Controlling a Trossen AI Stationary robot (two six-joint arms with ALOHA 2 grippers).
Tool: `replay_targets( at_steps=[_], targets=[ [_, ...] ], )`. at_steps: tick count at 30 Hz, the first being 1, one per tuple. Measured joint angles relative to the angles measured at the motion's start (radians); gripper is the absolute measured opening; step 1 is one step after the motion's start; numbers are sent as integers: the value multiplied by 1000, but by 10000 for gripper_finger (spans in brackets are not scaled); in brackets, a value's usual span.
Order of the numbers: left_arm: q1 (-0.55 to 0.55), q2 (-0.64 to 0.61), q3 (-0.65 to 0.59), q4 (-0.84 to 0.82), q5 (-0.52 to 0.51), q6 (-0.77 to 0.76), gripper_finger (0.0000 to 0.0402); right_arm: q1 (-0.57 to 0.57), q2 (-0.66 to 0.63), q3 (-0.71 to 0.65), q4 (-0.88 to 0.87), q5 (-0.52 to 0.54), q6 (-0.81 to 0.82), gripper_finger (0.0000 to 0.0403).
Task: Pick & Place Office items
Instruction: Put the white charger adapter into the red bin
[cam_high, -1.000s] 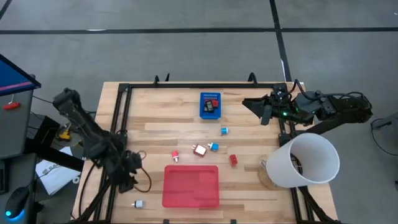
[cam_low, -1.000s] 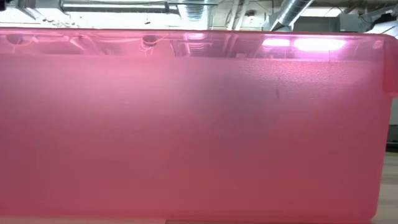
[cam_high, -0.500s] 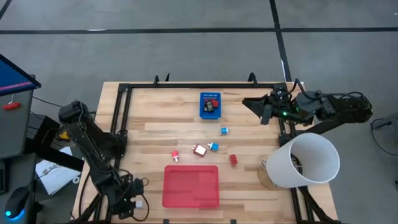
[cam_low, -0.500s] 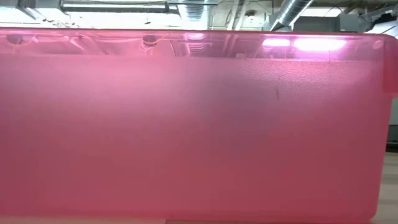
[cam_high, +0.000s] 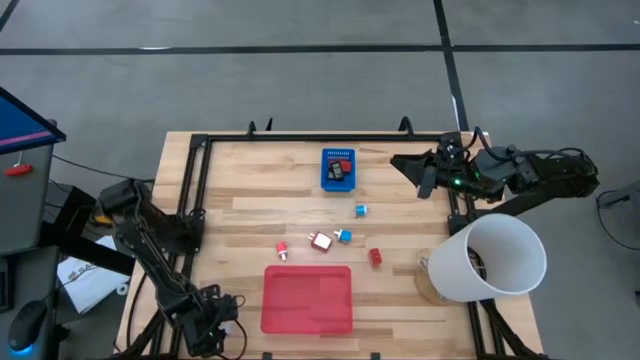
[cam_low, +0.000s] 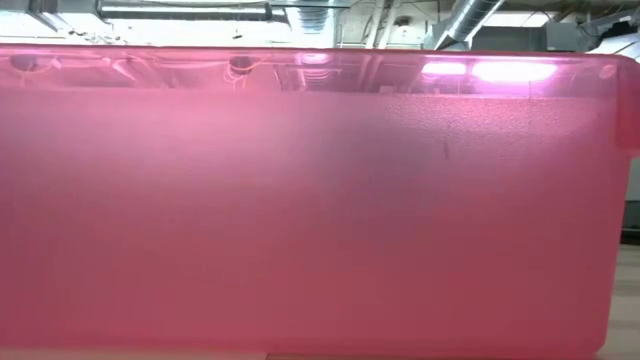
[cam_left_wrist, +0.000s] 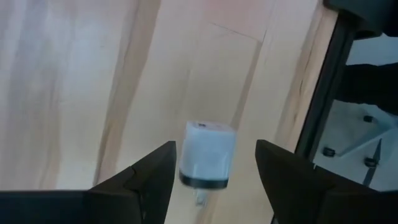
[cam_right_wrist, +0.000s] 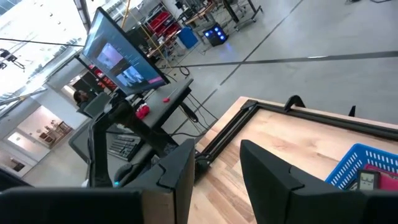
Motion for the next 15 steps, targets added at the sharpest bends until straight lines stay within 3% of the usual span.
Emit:
replay_targets(
  at_steps=[10, 15],
  targets=[
    [-3, 103, 5, 1, -12, -11, 211, 0, 0, 0, 0, 0, 1, 123],
    [-3, 110, 5, -42, -13, -51, 153, 1, 0, 0, 0, 0, 12, 123]
  ],
)
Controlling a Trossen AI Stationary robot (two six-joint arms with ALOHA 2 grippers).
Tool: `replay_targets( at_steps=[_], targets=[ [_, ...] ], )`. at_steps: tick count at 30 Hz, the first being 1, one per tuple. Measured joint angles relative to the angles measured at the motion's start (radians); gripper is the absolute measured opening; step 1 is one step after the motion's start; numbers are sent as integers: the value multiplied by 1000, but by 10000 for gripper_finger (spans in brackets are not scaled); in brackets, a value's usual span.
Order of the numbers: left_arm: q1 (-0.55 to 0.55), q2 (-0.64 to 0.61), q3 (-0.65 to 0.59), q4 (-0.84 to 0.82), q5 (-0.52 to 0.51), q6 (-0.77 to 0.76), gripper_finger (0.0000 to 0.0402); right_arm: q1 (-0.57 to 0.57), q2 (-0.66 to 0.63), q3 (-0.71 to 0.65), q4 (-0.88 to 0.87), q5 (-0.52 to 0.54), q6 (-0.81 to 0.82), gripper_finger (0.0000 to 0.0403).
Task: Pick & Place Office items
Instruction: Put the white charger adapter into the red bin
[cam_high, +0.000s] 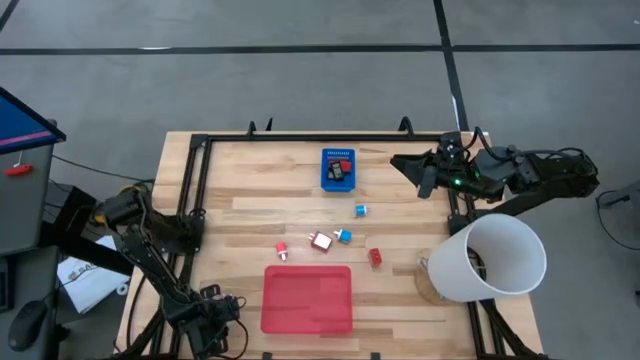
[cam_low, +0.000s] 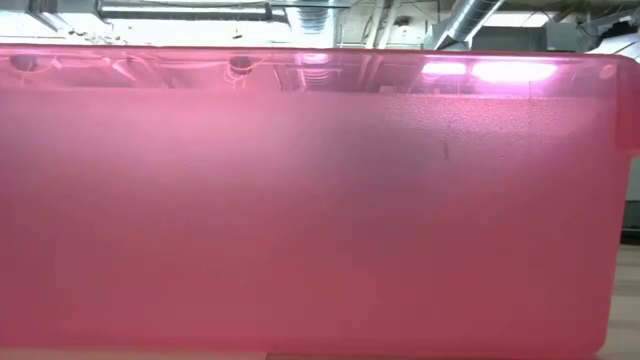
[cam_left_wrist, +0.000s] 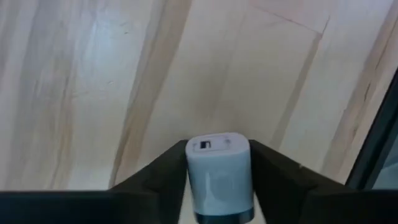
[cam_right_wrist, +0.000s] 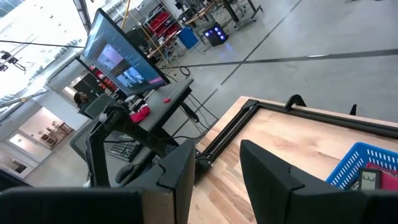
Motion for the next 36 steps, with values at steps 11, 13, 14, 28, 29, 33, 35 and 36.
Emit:
replay_targets(
  at_steps=[11, 13, 14, 28, 29, 33, 35, 36],
  targets=[
    [106, -318, -109, -188, -57, 2, 123, 1, 0, 0, 12, -1, 5, 123],
    [165, -431, -120, -236, -112, 2, 123, 1, 0, 0, 17, -5, 5, 123],
    [198, -489, -123, -271, -149, 2, 123, 1, 0, 0, 18, -7, 5, 123],
    [838, -727, -90, 127, -104, 20, 123, 1, -21, 0, 0, -27, -14, 123],
    [847, -691, -69, 128, -98, 20, 123, 1, -23, 1, -1, -27, -14, 123],
    [824, -530, 27, 58, -78, -30, 123, 1, -37, 1, -9, -27, -31, 123],
    [792, -452, 79, 27, -73, -72, 123, -2, -43, 1, -8, -27, -41, 123],
    [778, -418, 104, 17, -73, -92, 123, -2, -47, 0, -11, -27, -41, 123]
  ],
)
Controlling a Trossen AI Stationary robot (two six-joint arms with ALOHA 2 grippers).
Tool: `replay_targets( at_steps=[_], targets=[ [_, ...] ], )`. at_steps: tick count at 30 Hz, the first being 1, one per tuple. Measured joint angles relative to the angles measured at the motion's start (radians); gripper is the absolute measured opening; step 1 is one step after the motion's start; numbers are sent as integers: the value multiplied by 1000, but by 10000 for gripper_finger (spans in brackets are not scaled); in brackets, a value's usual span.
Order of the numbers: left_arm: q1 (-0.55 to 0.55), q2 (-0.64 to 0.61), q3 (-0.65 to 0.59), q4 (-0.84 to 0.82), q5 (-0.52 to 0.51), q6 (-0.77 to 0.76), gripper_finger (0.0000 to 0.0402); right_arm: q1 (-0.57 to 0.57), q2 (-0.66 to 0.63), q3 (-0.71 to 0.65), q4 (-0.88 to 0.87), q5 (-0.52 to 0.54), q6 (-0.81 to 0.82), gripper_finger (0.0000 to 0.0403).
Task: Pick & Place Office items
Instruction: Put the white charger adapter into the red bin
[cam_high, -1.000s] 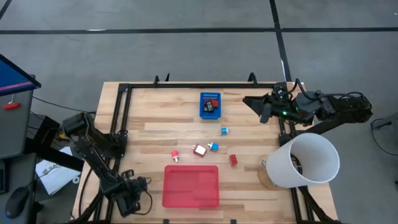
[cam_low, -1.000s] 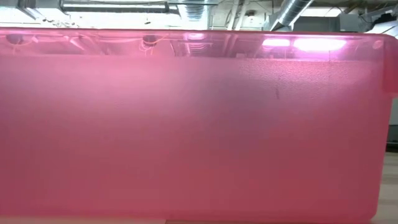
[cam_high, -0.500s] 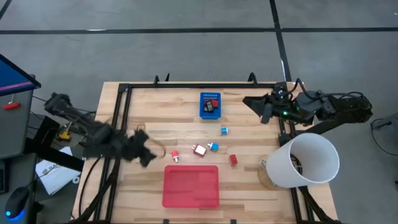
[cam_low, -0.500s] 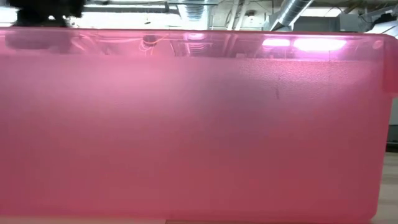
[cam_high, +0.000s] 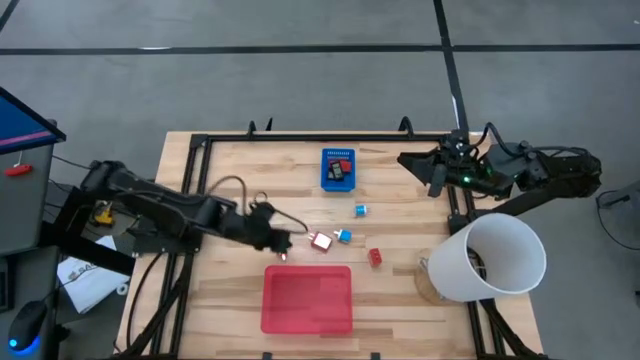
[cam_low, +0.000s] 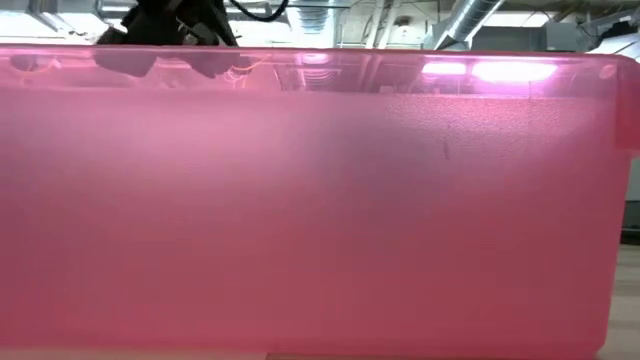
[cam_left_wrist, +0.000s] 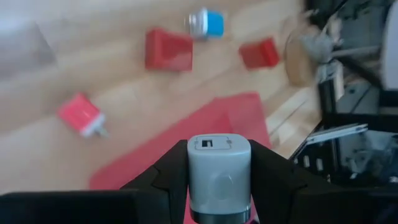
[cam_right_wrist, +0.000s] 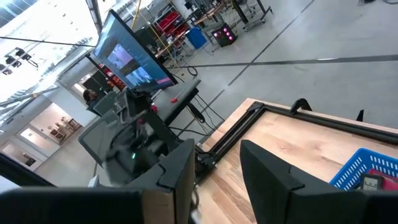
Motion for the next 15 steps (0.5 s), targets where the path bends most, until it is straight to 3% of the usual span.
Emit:
replay_targets(
  at_steps=[4, 9, 15],
  targets=[
    [-57, 90, 90, -23, -44, -114, 123, 2, -7, 0, 3, 0, 1, 123],
    [-145, 150, 181, -199, -132, -340, 123, 2, -8, 0, 3, 0, 11, 123],
    [-267, 223, 203, -259, -155, -588, 123, 2, 0, 0, -14, 0, 25, 123]
  ],
)
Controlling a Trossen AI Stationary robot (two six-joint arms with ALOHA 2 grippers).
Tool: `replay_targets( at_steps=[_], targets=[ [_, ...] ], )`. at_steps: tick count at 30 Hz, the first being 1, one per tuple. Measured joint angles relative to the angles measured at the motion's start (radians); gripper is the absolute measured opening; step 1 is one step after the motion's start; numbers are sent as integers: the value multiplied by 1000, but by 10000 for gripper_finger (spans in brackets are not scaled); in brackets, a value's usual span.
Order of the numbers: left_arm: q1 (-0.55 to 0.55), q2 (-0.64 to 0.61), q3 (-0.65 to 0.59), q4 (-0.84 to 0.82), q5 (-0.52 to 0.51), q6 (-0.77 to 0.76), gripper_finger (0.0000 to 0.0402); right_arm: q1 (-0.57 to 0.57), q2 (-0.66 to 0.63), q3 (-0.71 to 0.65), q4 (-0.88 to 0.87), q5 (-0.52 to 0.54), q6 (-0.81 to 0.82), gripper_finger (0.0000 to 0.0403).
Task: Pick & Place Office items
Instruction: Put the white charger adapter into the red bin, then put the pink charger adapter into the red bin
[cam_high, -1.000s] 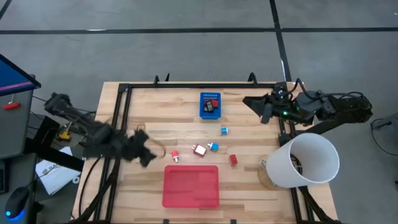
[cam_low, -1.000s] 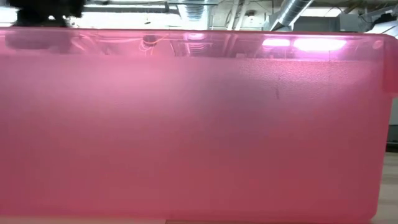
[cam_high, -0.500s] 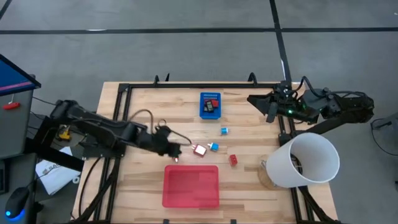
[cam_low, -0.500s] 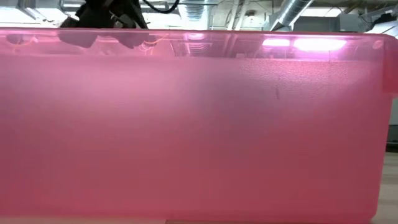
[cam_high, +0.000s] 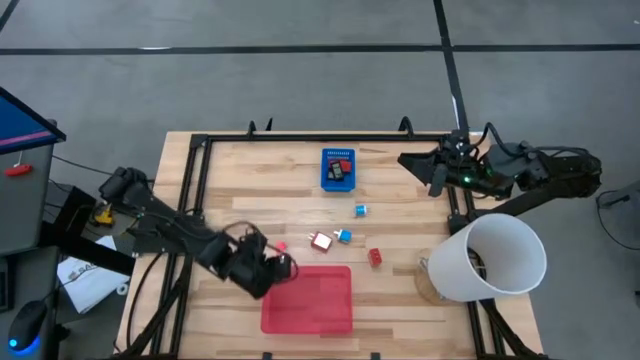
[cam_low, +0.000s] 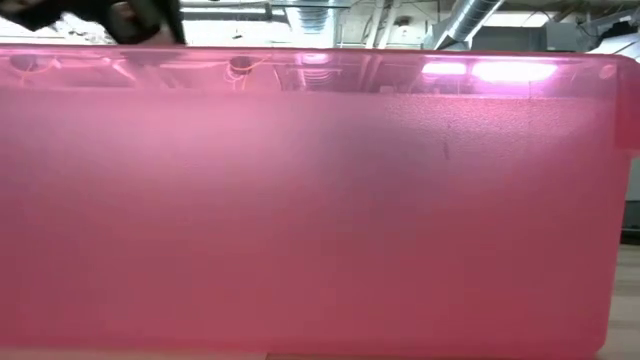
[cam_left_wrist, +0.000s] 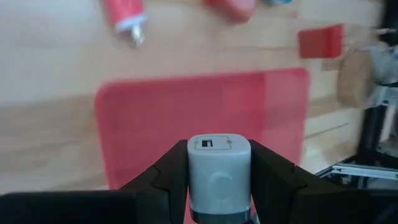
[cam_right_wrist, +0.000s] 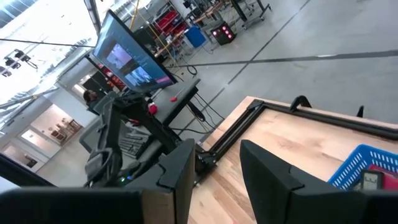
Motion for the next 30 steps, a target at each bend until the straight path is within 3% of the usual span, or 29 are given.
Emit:
replay_targets(
  at_steps=[5, 22, 27, 30],
  targets=[
    [-52, 70, 0, 11, 5, -104, 123, 0, 0, 0, -37, -1, 22, 123],
    [-43, 191, 0, -30, 78, -71, 124, 14, -1, 0, -45, 1, 16, 123],
    [-43, 190, 0, -71, 68, -81, 176, 36, -1, 0, -14, 2, -10, 123],
    [-43, 190, 0, -93, 67, -84, 185, 40, -1, 0, -13, 5, -14, 123]
  ],
)
